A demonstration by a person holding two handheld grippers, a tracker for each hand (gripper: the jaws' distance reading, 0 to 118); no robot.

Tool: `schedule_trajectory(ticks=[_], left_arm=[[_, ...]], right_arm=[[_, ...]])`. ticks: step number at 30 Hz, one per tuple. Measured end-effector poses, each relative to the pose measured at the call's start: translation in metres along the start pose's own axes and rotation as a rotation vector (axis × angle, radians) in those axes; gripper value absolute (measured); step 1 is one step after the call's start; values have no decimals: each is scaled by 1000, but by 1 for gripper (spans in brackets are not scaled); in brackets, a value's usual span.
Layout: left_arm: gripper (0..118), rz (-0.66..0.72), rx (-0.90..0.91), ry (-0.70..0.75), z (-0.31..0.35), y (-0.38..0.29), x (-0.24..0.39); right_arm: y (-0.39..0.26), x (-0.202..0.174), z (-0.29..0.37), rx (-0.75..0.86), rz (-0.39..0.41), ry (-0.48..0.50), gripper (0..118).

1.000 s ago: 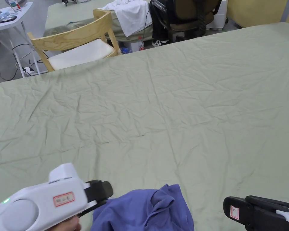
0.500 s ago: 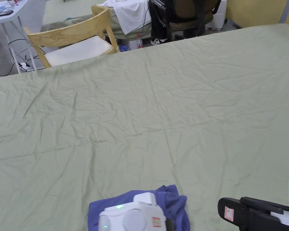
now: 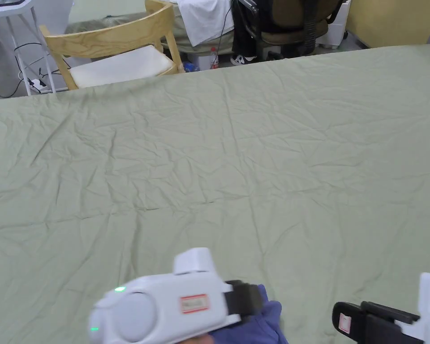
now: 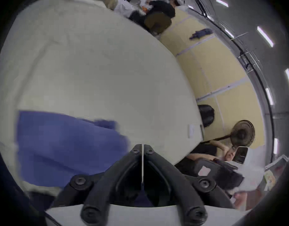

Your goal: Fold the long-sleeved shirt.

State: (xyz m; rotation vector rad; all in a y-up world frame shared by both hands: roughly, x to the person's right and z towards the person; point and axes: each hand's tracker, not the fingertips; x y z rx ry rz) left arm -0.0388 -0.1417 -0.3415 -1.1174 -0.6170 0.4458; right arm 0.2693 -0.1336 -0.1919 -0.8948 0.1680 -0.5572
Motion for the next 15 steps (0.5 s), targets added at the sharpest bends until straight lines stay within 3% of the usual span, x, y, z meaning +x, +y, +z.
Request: schedule_trajectory(ticks=[5, 7, 9, 10, 13, 15], left_arm=[[1, -41, 18, 261, 68, 9, -70], [1, 25, 20, 264, 87, 3, -96], [1, 93, 16, 247, 99, -2, -114], [1, 116, 15, 244, 102, -5, -122], [1, 124, -5, 245, 102, -13, -137], [1, 123, -30, 243, 94, -15, -141]], right_arm=[[12, -39, -64, -162, -25, 44, 2], [15, -54, -90, -239, -85, 49, 2], [18, -64, -108, -280, -90, 29, 2], [17, -69, -119, -307, -49, -3, 2], [8, -76, -153, -406, 60, -240, 2], [-4, -68, -174, -437, 109, -314, 2]])
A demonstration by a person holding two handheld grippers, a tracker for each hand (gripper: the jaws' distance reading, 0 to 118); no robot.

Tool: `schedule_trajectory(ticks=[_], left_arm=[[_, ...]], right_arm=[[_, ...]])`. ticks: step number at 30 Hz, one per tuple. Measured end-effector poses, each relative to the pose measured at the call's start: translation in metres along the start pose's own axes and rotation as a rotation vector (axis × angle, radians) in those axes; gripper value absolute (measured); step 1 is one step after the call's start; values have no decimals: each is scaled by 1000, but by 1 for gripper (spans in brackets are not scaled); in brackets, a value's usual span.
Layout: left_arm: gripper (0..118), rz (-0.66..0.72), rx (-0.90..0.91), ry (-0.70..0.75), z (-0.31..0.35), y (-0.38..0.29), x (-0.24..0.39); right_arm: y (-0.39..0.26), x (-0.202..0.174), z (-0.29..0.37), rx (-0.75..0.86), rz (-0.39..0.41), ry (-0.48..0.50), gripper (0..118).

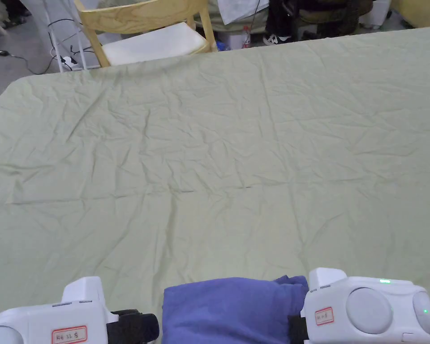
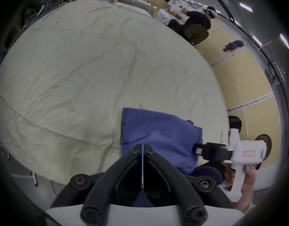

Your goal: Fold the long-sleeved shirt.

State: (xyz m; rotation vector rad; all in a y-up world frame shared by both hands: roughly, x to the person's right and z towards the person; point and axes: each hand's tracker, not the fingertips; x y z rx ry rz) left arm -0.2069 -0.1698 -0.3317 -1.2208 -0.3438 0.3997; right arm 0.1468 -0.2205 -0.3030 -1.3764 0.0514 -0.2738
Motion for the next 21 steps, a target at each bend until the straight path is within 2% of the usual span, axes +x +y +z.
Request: schedule_trajectory(ticks=[3, 6, 8, 9, 10, 11, 12, 13, 14, 15, 17, 18, 21], left_arm=[[1, -6, -31, -12, -8, -4, -3], [1, -2, -48, -25, -12, -4, 2], [3, -4, -53, -49, -16, -1, 4], [10, -5, -56, -67, -17, -1, 4], [29, -13, -61, -75, -20, -1, 5], [77, -36, -61, -74, -24, -1, 6], [112, -61, -64, -60, -29, -1, 10], [118, -78, -79, -37, -39, -2, 10], [110, -111, -74, 18, -41, -2, 8], [106, -83, -72, -6, -52, 3, 6], [105, 24, -142, -58, -75, 13, 2], [101, 77, -195, -99, -87, 17, 1], [72, 135, -244, -177, -108, 23, -4]], right_arm=[[-4, 11, -27, -9, -19, 13, 2], [2, 18, -18, -27, -2, 46, 3], [1, 22, -19, -29, -13, 62, 3], [0, 24, -17, -30, -22, 70, 3], [1, 26, -16, -33, -32, 81, 3], [1, 26, -15, -35, -35, 86, 3], [1, 27, -15, -35, -36, 89, 3], [0, 27, -17, -34, -41, 93, 3], [0, 28, -17, -32, -46, 95, 3], [-1, 28, -16, -30, -51, 97, 3], [-1, 29, -17, -26, -55, 102, 3], [-2, 30, -17, -25, -66, 108, 3], [-2, 32, -16, -27, -82, 118, 3]])
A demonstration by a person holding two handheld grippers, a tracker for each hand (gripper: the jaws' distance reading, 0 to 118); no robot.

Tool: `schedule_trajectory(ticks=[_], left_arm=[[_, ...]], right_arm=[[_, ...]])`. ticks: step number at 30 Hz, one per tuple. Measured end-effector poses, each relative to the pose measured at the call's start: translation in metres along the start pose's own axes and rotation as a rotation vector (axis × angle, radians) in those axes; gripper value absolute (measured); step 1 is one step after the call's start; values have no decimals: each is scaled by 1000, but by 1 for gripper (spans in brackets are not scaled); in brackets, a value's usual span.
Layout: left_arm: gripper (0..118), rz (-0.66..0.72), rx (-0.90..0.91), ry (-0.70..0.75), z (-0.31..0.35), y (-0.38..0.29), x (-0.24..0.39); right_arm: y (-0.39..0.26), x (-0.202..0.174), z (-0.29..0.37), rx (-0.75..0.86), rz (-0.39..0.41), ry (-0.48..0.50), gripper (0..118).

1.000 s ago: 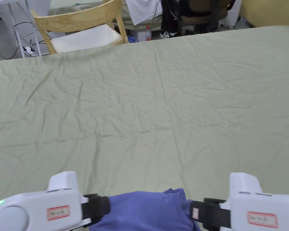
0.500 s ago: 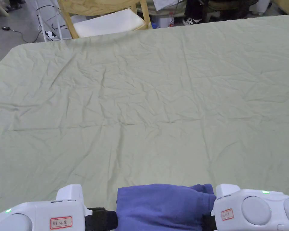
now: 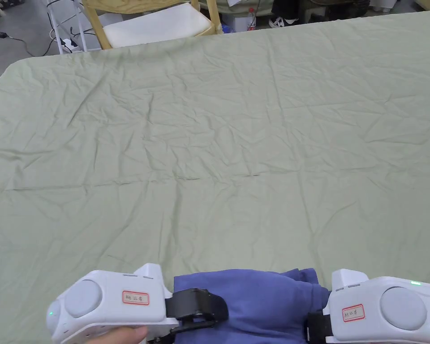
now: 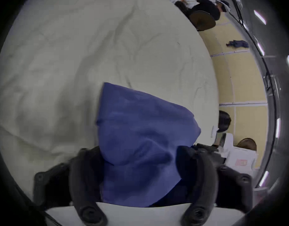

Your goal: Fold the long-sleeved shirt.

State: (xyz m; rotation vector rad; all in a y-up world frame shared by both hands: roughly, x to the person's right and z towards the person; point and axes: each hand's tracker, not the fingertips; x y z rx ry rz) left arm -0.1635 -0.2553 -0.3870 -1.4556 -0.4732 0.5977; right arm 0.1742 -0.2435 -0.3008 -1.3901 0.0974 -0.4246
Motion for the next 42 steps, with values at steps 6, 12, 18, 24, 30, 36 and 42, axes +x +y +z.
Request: schedule_trajectory(ticks=[6, 12, 18, 24, 30, 36, 42], left_arm=[[25, -174, 50, 116, -7, -9, 7], [13, -184, 182, 44, 55, -34, 19], [13, -116, 276, 100, 123, -42, -20], [12, -41, 371, 271, 211, -31, -93], [13, -44, 337, 605, 263, -17, -175], [14, 97, 359, 607, 270, -16, -229], [108, -110, 421, 738, 266, -29, -199]], right_arm=[[0, -14, 12, -3, 14, -24, 3], [-6, -58, 42, 144, 123, -32, 3], [2, -127, 43, 192, 164, 72, 3], [-2, -217, 42, 197, 286, 246, 3], [-20, -282, 35, 154, 383, 361, 3], [-23, -304, 33, 152, 399, 374, 3], [-24, -304, 41, 159, 425, 344, 3]])
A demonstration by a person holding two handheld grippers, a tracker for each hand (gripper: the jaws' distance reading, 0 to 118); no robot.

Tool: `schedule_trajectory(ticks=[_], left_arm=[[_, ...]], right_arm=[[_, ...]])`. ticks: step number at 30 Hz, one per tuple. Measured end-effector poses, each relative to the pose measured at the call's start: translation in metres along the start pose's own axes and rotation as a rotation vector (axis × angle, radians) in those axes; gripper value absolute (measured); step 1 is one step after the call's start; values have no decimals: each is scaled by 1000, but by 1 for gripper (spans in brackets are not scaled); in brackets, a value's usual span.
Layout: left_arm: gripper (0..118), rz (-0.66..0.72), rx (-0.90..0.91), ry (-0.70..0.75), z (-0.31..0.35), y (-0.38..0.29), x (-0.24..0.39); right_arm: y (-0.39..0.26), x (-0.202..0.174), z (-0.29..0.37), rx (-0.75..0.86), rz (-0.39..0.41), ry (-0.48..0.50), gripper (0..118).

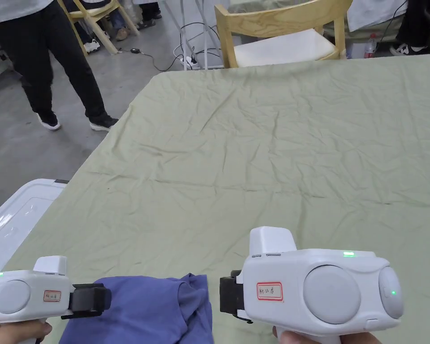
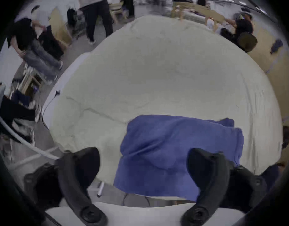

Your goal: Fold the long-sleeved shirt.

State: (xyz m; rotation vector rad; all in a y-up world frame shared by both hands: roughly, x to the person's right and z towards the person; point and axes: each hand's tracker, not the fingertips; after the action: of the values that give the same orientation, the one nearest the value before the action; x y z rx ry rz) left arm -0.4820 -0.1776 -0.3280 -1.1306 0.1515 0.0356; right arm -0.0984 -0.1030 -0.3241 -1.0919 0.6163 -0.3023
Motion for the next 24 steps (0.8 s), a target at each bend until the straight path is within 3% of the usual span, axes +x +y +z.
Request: schedule_trajectory(ticks=[7, 8, 9, 10, 11, 12, 18, 21, 24], left_arm=[[104, -23, 54, -35, 68, 11, 48], [95, -25, 81, -58, 82, 13, 58], [79, -31, 111, -93, 101, 12, 67], [52, -57, 142, -123, 121, 14, 80], [13, -84, 179, -133, 136, 15, 92], [0, -112, 237, -135, 152, 16, 104], [0, -181, 727, -114, 270, 14, 185], [0, -148, 971, -86, 310, 2, 222], [0, -70, 1058, -209, 340, -9, 251]], right_arm=[[-16, 17, 74, 69, -3, -51, 3], [-18, 23, 86, 66, -8, -69, 3], [-21, 33, 103, 58, -22, -101, 3], [-25, 45, 123, 65, -48, -142, 3], [-27, 54, 141, 92, -69, -174, 3], [-30, 65, 165, 138, -87, -211, 3], [-40, 99, 314, 513, -139, -466, 3], [-51, 92, 372, 737, -49, -605, 3], [-67, 75, 413, 914, 13, -726, 3]])
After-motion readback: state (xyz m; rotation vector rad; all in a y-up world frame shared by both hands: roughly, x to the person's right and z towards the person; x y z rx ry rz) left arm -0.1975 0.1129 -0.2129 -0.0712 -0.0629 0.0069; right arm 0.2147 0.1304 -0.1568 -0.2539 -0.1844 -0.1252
